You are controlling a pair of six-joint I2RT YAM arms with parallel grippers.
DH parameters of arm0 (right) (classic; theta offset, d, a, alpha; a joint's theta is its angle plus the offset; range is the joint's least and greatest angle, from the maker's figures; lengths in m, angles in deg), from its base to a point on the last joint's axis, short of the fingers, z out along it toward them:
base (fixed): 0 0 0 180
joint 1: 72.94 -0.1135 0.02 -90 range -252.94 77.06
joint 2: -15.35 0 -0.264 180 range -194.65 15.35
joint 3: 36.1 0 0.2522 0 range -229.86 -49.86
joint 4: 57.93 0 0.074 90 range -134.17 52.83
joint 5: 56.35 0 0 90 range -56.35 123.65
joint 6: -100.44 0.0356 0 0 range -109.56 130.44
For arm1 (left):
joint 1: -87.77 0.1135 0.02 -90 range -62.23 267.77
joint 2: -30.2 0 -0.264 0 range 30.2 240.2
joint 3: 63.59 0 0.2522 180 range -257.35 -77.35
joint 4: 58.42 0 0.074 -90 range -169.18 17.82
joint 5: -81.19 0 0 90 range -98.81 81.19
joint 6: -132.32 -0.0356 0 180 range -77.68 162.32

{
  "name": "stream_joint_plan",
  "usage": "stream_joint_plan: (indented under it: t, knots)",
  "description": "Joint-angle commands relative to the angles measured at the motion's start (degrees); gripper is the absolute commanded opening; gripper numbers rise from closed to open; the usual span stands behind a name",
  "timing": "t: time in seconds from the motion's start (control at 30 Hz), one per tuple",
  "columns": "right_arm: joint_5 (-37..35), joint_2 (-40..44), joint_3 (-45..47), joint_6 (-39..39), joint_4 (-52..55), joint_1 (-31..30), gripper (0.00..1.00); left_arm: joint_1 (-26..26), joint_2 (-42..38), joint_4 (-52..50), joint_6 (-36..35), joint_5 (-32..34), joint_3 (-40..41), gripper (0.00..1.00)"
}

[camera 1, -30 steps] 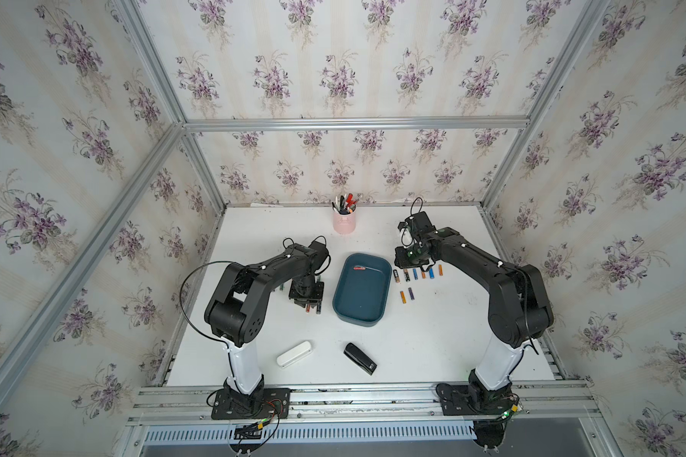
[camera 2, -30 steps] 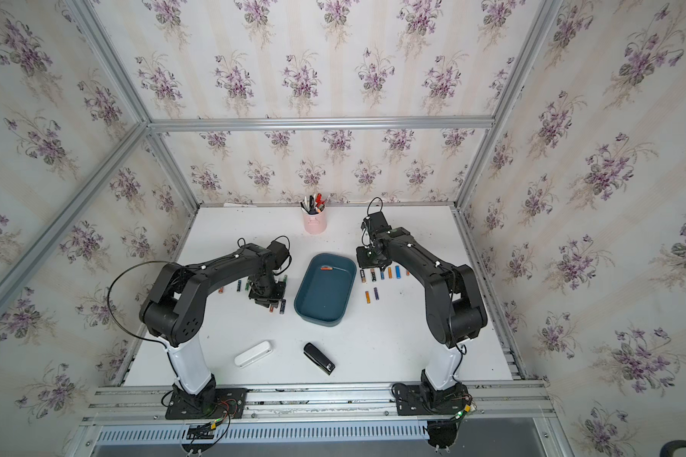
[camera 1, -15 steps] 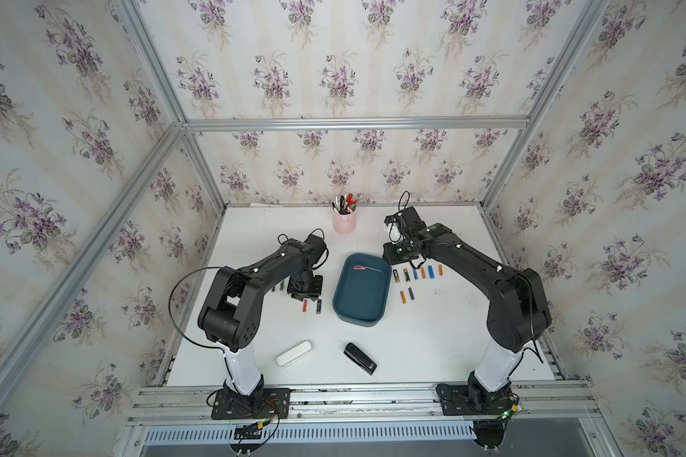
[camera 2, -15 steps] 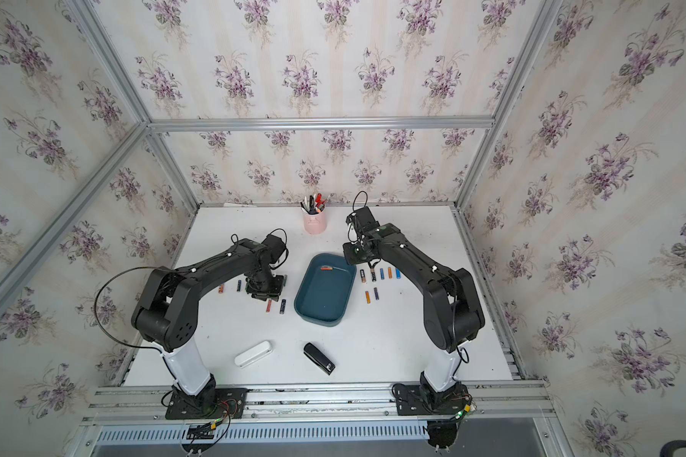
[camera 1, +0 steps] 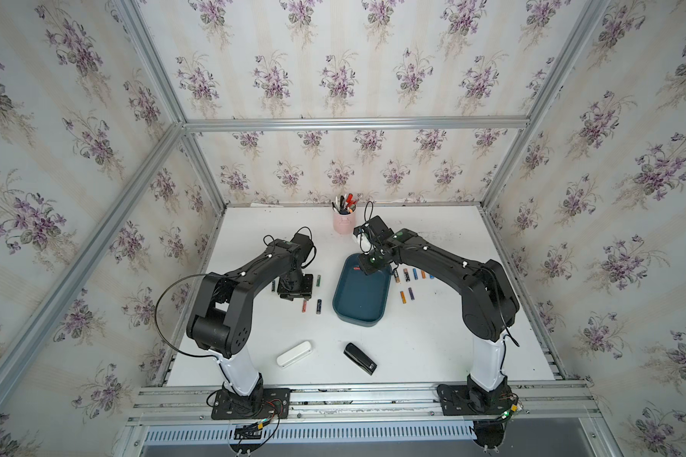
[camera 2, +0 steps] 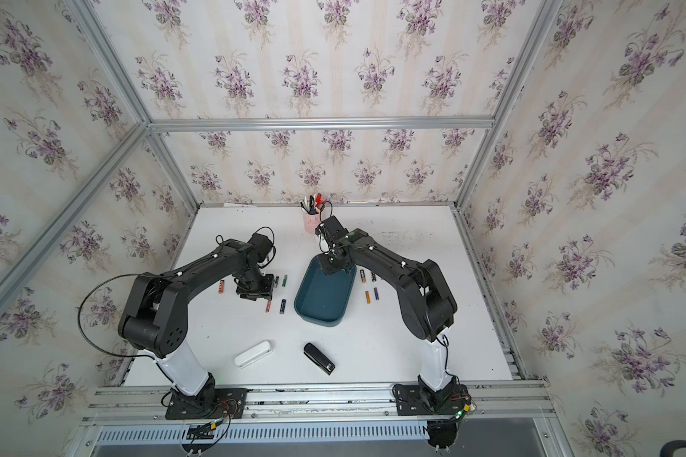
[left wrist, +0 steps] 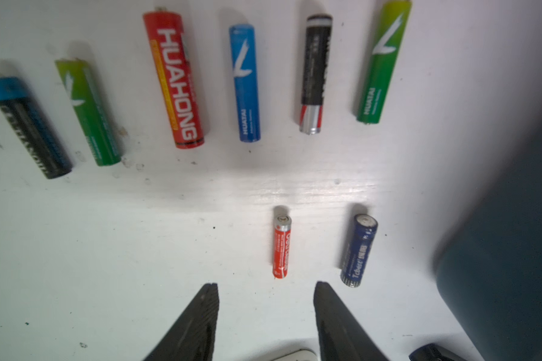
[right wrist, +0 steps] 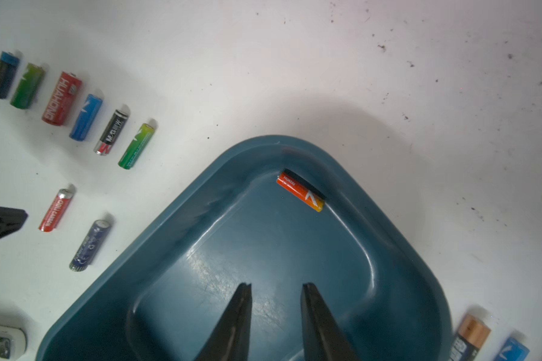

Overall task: Take the batteries out of the storage box
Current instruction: Place the battery at the center of the board, then pick up the battery from the storage box.

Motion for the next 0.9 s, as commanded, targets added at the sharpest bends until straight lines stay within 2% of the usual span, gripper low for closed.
stream_joint_plan:
  t: [0.0, 0.47, 0.87]
  knots:
    - [-1.4, -2.3, -1.9, -2.6, -0.8, -0.3, 0.33, 0.6, -0.3, 0.3, -1.1, -1.1, 0.5, 0.58]
    - [-2.7, -8.2, -4.7, -5.3, -5.6, -0.7, 0.33, 1.9, -0.4, 0.6, -1.8, -1.9, 1.4, 0.59]
    - [-3.9, -9.4, -1.3, -6.7, -8.9, -0.7, 0.34, 1.9, 0.2, 1.3, -1.7, -2.6, 2.3, 0.59]
